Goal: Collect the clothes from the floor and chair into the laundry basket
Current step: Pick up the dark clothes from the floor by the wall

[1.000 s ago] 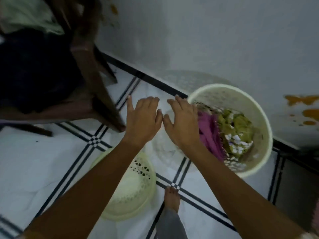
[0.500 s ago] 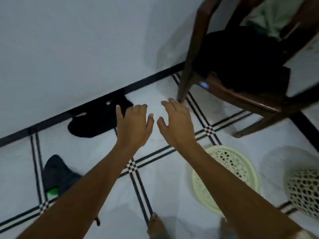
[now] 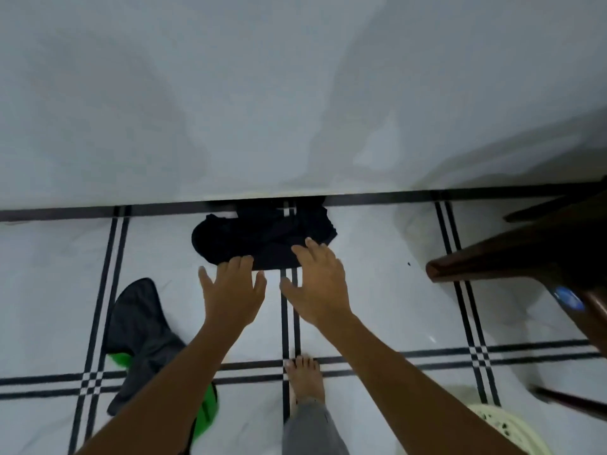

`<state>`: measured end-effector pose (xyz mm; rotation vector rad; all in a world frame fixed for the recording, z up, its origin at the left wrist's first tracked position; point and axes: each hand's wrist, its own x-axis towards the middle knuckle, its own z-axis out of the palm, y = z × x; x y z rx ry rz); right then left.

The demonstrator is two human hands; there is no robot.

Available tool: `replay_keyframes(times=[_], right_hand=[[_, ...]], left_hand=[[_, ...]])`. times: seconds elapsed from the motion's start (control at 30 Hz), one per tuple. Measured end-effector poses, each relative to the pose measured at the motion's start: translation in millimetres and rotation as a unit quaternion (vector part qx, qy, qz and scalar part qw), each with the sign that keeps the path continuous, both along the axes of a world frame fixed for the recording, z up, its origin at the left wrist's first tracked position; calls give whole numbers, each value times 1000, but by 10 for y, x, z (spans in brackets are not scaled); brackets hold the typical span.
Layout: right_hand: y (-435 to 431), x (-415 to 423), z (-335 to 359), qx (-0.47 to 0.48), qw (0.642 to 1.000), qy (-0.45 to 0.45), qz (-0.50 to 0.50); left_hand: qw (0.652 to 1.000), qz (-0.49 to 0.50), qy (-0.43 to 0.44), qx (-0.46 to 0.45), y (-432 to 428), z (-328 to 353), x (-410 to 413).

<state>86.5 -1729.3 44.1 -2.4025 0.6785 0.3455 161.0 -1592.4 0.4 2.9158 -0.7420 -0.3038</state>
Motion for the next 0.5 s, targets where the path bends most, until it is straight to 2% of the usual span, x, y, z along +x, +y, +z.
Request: replay_keyframes(times=[0.1, 0.27, 0.4, 0.5], right_hand=[[114, 549, -436, -23, 998, 25, 56], [243, 1155, -1247, -14, 994, 88, 62], [171, 1443, -2088, 28, 985, 171, 18], [116, 1628, -2678, 34, 977, 211, 6]], left_hand=[[1000, -6, -7, 8, 55, -494, 390], [996, 39, 71, 35, 116, -1301, 788], [987, 30, 142, 64, 125, -2065, 1141], [985, 20, 155, 70, 146, -2629, 1337]])
